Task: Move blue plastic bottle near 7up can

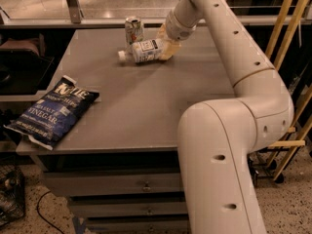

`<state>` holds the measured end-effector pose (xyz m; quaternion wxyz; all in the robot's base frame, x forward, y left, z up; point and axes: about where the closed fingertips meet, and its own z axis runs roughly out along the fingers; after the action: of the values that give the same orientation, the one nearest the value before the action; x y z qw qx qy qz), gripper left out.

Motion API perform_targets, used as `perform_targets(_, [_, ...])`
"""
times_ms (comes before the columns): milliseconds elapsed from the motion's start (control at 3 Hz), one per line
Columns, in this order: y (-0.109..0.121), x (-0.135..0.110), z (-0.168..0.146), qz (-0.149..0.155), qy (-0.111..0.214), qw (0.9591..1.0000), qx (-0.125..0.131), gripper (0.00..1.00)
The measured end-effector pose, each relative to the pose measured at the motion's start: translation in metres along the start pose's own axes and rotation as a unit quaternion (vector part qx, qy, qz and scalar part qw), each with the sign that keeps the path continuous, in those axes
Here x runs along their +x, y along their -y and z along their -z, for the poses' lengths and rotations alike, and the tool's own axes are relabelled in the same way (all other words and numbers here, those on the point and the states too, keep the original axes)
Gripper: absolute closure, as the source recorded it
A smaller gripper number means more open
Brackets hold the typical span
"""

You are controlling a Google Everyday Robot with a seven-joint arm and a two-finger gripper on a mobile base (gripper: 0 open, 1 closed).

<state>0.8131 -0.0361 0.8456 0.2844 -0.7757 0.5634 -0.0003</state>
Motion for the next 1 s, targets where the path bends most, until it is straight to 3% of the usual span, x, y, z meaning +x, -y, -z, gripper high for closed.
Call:
perform_targets(333, [0.0027,-0.0032,-0.0016,0.000,0.001,1.0000,-0.002,0.00])
perform_targets(1000, [0.0089,-0.0053,0.0073,0.005,-0.002,0.9999,0.009,0.00])
